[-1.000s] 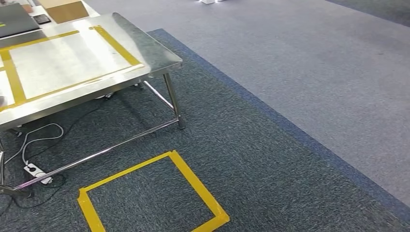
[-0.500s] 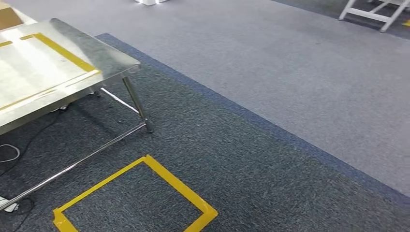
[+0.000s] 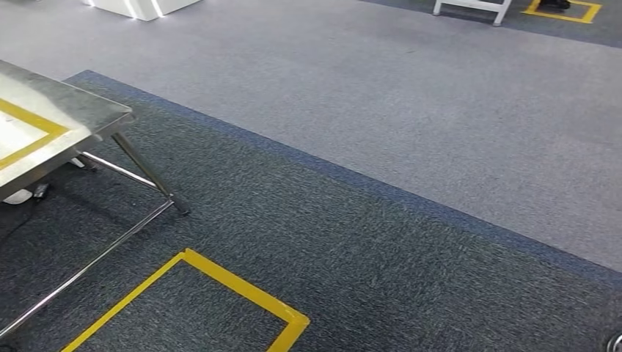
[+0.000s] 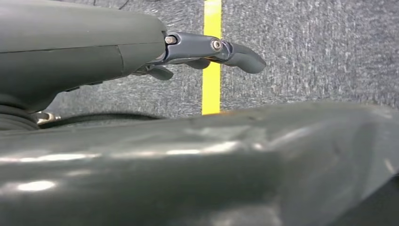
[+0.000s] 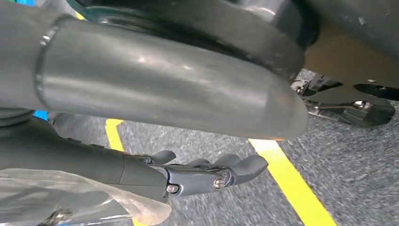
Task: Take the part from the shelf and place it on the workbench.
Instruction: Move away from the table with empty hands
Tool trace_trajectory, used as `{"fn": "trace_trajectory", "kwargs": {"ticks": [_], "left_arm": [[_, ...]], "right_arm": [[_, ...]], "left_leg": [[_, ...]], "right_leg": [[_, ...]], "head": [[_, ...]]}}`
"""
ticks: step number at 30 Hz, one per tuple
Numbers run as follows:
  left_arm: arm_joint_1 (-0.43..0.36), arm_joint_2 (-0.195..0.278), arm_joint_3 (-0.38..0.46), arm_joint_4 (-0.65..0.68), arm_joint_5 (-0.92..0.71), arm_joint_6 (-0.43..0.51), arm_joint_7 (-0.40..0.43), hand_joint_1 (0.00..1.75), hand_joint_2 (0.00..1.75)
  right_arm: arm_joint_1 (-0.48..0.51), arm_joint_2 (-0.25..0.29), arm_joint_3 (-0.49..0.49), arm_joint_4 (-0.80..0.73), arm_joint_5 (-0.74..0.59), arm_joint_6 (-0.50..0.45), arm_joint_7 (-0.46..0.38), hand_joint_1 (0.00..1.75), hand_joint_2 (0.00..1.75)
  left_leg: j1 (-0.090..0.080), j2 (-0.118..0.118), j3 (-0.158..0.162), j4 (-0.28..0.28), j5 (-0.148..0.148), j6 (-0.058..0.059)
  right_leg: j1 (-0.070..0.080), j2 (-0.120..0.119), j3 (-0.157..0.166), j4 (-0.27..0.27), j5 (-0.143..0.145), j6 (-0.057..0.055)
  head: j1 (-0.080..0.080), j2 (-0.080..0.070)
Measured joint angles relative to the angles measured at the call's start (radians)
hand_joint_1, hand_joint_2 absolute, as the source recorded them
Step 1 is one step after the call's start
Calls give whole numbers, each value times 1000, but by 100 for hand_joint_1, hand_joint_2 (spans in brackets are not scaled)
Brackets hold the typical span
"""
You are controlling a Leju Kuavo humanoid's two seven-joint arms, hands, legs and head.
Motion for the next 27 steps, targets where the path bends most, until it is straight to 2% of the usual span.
{"fn": "trace_trajectory", "kwargs": {"ticks": [1,2,3,5,6,7,8,9,10,11,13,14,15,16,17,18,19,20,21,22,24,25,27], "left_arm": [[1,0,0,0,2,-1,1,0,0],[2,0,0,0,4,-1,2,0,0],[2,0,0,0,5,-1,2,0,0],[2,1,0,0,6,-2,2,0,0],[2,1,0,1,6,-2,2,0,0],[1,1,0,1,7,-2,2,0,0],[0,0,0,1,7,-2,2,0,0],[-1,0,0,1,7,-3,2,0,0],[-2,0,0,1,8,-3,2,0,0],[-1,-1,0,1,8,-2,2,0,0],[1,-1,0,1,7,-2,2,0,0],[3,-1,0,1,7,-2,2,0,0],[5,-1,0,1,6,-2,2,0,0],[5,-1,0,2,6,-2,2,0,0],[4,-1,0,2,6,-2,2,0,0],[3,-1,0,2,6,-2,2,0,0],[1,-1,0,2,6,-2,2,0,0],[1,-1,0,2,6,-2,2,0,0],[0,-1,0,2,5,-2,2,0,0],[0,-1,0,2,4,-2,2,0,0],[-2,0,0,2,1,-3,2,0,0],[-3,0,0,2,0,-4,2,0,0],[-4,-1,0,2,-2,-5,2,0,0]], "right_arm": [[2,0,0,0,0,1,1,0,0],[3,0,0,0,0,1,4,0,0],[4,0,0,0,0,2,7,0,0],[2,-1,0,0,0,2,10,0,0],[1,-1,0,0,0,2,11,0,0],[1,-1,0,0,0,2,11,0,0],[2,-1,0,0,0,3,11,0,0],[4,-1,0,0,0,3,11,0,0],[5,-1,-1,0,0,3,12,0,0],[6,-1,-1,0,0,3,12,0,0],[2,-1,-1,0,-1,3,13,0,0],[0,-2,-1,0,-1,3,14,0,0],[-1,-2,-1,0,-1,3,14,0,0],[1,-2,-2,0,-1,3,15,0,0],[2,-2,-2,0,-1,3,16,0,0],[3,-3,-2,0,-2,3,17,0,0],[3,-4,-2,0,-1,3,18,0,0],[1,-4,-2,0,-1,3,18,0,0],[0,-4,-2,0,-1,3,18,0,0],[-2,-4,-2,0,-1,4,19,0,0],[-2,-5,-3,0,-1,6,20,0,0],[0,-5,-3,0,-1,7,20,0,0],[1,-6,-3,0,-1,10,21,0,0]], "left_leg": [[0,-2,-5,10,9,2],[0,-5,8,-21,38,6],[0,-16,34,-84,78,10],[3,-74,88,-217,137,19],[3,-98,102,-255,148,21],[3,-111,106,-271,148,23],[2,-104,106,-276,148,25],[1,-90,107,-279,152,29],[2,-77,108,-284,156,35],[3,-61,109,-289,160,41],[2,-25,109,-294,163,48],[0,-6,108,-294,163,49],[-1,13,107,-293,162,48],[-2,30,107,-293,162,48],[-2,45,107,-292,161,47],[-2,58,108,-291,159,44],[-1,71,109,-289,157,41],[-4,82,110,-286,153,34],[-5,91,111,-284,150,28],[-7,100,112,-282,147,22],[-5,116,116,-282,145,10],[-2,111,117,-278,139,5],[4,67,98,-220,94,-3]], "right_leg": [[1,15,0,0,1,0],[2,31,0,1,2,1],[2,46,0,2,3,2],[2,74,-4,6,5,7],[1,86,-10,8,7,13],[-1,98,-16,8,10,20],[-3,111,-24,7,14,28],[-6,113,-31,7,16,35],[-5,96,-40,15,11,39],[-4,68,-55,38,-6,42],[0,2,-108,144,-69,47],[-1,-13,-141,213,-102,50],[-2,-19,-164,266,-122,54],[-3,-23,-171,288,-123,57],[-4,-28,-156,270,-106,59],[-6,-39,-121,213,-76,60],[-6,-61,-77,139,-50,60],[-6,-83,-37,74,-30,57],[-4,-98,-10,31,-19,51],[-1,-104,0,13,-18,44],[3,-84,-4,13,-15,27],[3,-73,-5,12,-13,21],[2,-52,-3,8,-8,8]], "head": [[0,0],[0,0],[0,0],[1,0],[1,0],[1,0],[1,0],[1,0],[2,0],[5,0],[9,0],[10,0],[10,0],[10,0],[11,0],[11,0],[11,0],[11,0],[10,0],[9,0],[9,0],[8,0],[6,0]]}}
